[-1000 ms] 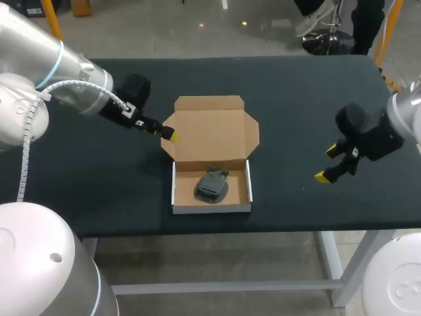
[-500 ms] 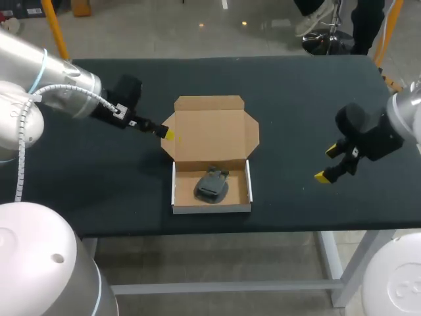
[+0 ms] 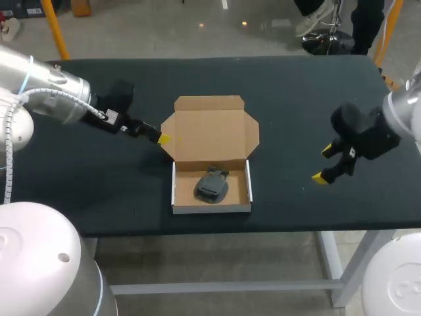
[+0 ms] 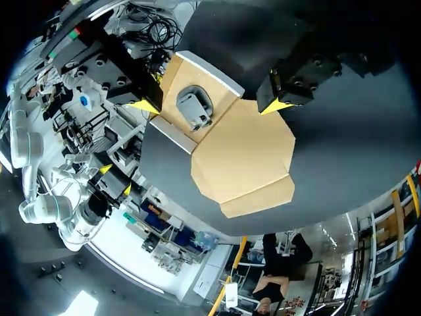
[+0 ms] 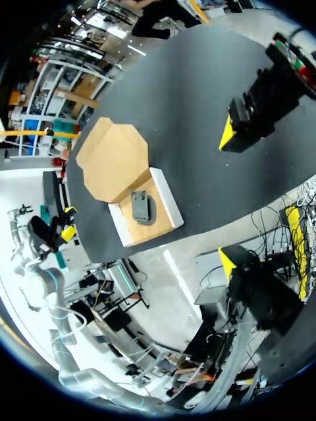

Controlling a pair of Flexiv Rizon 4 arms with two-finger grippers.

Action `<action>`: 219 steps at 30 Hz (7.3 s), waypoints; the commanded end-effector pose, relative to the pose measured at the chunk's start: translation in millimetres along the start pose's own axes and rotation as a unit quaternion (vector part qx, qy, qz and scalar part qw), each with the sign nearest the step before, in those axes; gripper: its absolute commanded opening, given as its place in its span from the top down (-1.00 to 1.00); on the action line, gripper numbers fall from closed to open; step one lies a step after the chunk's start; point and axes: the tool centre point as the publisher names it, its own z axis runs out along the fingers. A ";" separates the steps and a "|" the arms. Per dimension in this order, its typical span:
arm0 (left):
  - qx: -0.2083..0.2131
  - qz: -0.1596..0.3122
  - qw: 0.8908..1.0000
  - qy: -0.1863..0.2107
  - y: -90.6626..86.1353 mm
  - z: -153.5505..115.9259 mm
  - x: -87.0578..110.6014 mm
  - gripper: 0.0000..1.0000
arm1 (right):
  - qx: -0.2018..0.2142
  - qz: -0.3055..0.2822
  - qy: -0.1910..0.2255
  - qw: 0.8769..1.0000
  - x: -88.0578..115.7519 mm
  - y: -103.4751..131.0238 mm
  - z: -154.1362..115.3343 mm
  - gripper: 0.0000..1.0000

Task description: Assemble the packaging by folding the flat box into shape, placing the metal phone stand inside, and closing the box properly

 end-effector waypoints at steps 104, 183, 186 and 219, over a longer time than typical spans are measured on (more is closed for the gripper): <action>-0.008 0.065 0.982 0.175 -18.6 94.2 -68.1 0.44 | 0.162 -0.111 0.123 0.973 -63.0 111.1 0.8 -1.00; 0.052 0.209 0.961 0.171 -18.6 82.5 -35.1 1.00 | 0.172 -0.123 0.107 0.972 -54.4 122.7 -9.2 -1.00; 0.066 0.224 0.959 0.162 -18.6 79.3 -32.2 1.00 | 0.172 -0.125 0.107 0.971 -53.9 123.6 -9.2 -1.00; 0.104 0.333 0.936 0.049 -5.6 77.7 -12.5 1.00 | 0.171 -0.142 0.104 0.969 -52.6 136.6 -11.7 -1.00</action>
